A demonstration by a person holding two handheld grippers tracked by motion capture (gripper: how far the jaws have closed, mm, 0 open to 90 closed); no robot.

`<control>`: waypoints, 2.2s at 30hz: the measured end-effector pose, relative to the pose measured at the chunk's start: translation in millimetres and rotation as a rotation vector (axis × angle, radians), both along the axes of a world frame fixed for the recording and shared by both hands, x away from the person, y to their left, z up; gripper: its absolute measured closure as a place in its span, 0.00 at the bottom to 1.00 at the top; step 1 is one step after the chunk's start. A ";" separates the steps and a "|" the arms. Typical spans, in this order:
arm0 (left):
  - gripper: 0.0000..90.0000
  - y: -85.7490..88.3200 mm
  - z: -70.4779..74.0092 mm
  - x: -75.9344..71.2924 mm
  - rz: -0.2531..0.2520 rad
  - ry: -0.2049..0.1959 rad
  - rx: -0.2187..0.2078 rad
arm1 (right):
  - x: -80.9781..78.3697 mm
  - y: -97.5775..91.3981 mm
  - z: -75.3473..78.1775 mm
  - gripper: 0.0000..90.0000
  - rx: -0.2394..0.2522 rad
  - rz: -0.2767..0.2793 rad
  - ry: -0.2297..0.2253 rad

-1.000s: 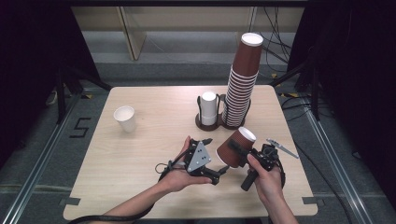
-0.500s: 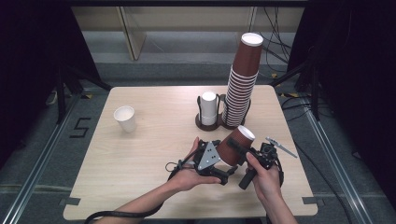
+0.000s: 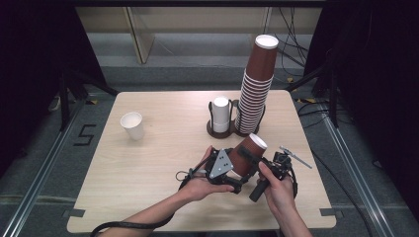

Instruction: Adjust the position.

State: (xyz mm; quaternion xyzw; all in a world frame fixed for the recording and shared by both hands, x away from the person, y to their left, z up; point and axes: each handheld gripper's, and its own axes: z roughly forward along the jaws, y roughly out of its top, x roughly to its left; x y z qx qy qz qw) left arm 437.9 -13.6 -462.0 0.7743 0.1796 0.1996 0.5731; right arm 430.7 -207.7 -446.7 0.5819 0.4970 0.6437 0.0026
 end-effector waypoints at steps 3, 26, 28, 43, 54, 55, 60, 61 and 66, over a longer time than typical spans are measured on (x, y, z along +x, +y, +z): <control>0.06 0.8 0.0 0.1 -0.002 0.004 0.003 | 0.2 -0.7 -0.8 0.20 0.014 0.013 -0.004; 0.13 16.1 4.1 4.3 -0.011 0.016 0.032 | -2.2 -0.2 -3.1 0.00 -0.031 0.048 -0.012; 0.13 19.0 4.8 4.5 -0.009 0.016 0.035 | -6.1 -0.6 -1.8 0.00 -0.016 0.051 0.035; 0.12 47.4 11.8 1.1 -0.005 0.011 0.149 | -17.6 -12.1 -3.7 0.00 -0.169 0.131 -0.043; 0.12 77.2 18.6 -4.3 -0.074 0.005 0.273 | -13.9 -19.6 -12.9 0.03 -0.476 0.319 -0.123; 0.12 80.2 18.8 -4.4 -0.084 0.006 0.289 | -14.6 -18.9 -13.3 0.03 -0.500 0.341 -0.107; 0.12 90.3 20.3 -6.0 -0.136 0.015 0.356 | -12.1 -14.5 -16.1 0.01 -0.688 0.498 -0.096; 0.12 90.3 20.3 -6.0 -0.136 0.015 0.356 | -12.1 -14.5 -16.1 0.01 -0.688 0.498 -0.096; 0.12 92.7 23.6 -10.8 -0.196 -0.003 0.418 | -11.0 -8.7 -13.8 0.02 -0.852 0.636 -0.148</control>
